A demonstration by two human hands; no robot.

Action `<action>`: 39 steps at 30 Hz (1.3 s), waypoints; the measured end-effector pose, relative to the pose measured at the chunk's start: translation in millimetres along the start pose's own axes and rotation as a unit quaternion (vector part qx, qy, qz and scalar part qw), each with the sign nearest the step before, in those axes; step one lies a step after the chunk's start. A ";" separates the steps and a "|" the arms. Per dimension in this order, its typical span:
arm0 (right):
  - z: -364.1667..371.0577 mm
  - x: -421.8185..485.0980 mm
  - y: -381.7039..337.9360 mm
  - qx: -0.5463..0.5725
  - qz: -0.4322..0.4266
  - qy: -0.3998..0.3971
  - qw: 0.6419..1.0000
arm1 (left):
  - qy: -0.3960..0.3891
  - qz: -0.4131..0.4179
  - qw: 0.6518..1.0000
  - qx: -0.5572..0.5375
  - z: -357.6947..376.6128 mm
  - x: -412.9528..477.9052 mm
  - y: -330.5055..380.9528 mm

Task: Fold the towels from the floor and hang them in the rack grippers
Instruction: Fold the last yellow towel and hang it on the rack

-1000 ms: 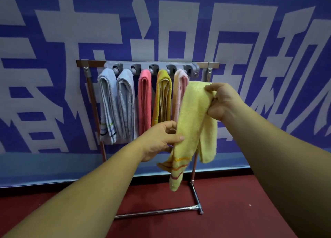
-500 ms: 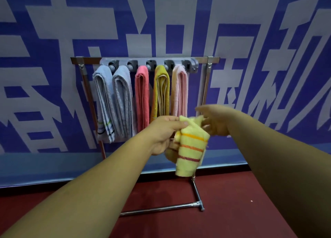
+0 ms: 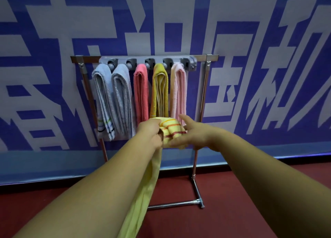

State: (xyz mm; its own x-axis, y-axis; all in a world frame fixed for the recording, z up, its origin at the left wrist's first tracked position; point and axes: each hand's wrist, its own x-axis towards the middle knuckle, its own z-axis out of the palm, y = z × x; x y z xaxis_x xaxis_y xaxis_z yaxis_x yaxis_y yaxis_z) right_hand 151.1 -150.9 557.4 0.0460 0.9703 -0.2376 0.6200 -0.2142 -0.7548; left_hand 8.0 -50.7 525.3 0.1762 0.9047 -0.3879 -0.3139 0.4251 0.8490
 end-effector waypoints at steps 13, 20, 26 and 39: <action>19.2 8.9 -0.8 0.147 -0.142 0.233 0.951 | 0.006 0.013 1.000 0.018 -7.7 -22.7 40.9; 16.6 11.8 -5.3 0.156 -0.134 0.307 0.929 | -0.032 -0.009 0.999 -0.013 4.5 -25.5 46.5; 1.9 1.2 -13.3 0.136 -0.174 0.348 0.911 | -0.020 -0.016 0.995 -0.095 7.2 -29.4 47.9; -11.2 -21.4 -16.3 -0.079 -0.222 0.244 0.941 | -0.100 0.025 0.994 -0.020 1.0 -31.0 43.2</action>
State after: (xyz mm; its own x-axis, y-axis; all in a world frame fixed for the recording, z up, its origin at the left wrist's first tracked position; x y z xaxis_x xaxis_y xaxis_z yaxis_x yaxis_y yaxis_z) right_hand 148.7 -166.9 581.7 0.0859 0.9048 0.4170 0.7695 0.2056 -0.6046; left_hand -10.0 -60.5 574.4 0.3408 0.9027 -0.2626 -0.3628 0.3840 0.8491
